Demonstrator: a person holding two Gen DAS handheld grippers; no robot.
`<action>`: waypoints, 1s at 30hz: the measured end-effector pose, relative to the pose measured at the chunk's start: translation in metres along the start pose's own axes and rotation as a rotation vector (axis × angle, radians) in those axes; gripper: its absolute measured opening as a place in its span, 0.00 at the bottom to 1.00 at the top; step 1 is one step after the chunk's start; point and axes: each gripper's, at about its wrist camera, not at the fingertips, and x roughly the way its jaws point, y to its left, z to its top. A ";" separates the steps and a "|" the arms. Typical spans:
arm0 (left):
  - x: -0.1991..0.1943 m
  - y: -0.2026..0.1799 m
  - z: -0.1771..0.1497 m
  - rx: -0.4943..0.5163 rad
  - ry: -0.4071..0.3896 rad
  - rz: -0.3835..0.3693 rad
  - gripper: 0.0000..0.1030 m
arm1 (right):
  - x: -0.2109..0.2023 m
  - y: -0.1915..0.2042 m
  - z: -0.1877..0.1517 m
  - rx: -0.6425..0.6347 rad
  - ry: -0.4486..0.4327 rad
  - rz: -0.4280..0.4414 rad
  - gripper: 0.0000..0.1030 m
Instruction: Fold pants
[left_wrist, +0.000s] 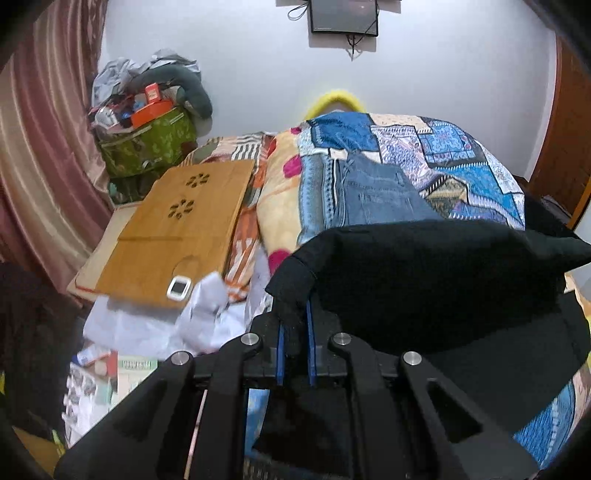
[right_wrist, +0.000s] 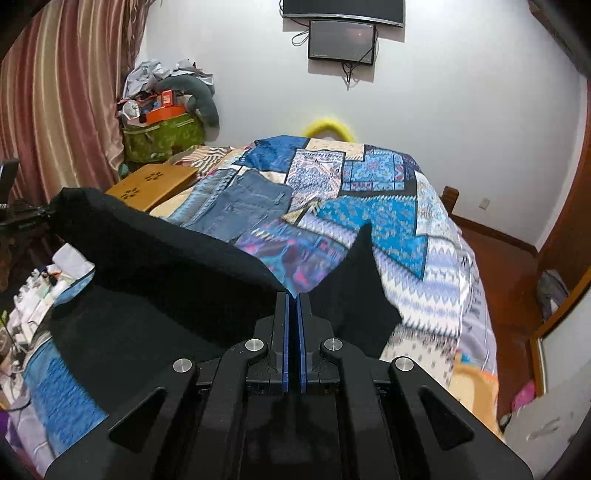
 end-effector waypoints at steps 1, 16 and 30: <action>-0.002 0.004 -0.010 -0.011 0.012 -0.006 0.08 | -0.003 0.000 -0.006 0.010 0.002 0.006 0.03; 0.023 0.030 -0.130 -0.144 0.258 -0.018 0.05 | -0.010 0.005 -0.090 0.165 0.109 0.045 0.03; -0.010 -0.001 -0.043 -0.073 0.054 -0.069 0.74 | -0.001 -0.012 -0.026 0.161 0.010 -0.005 0.65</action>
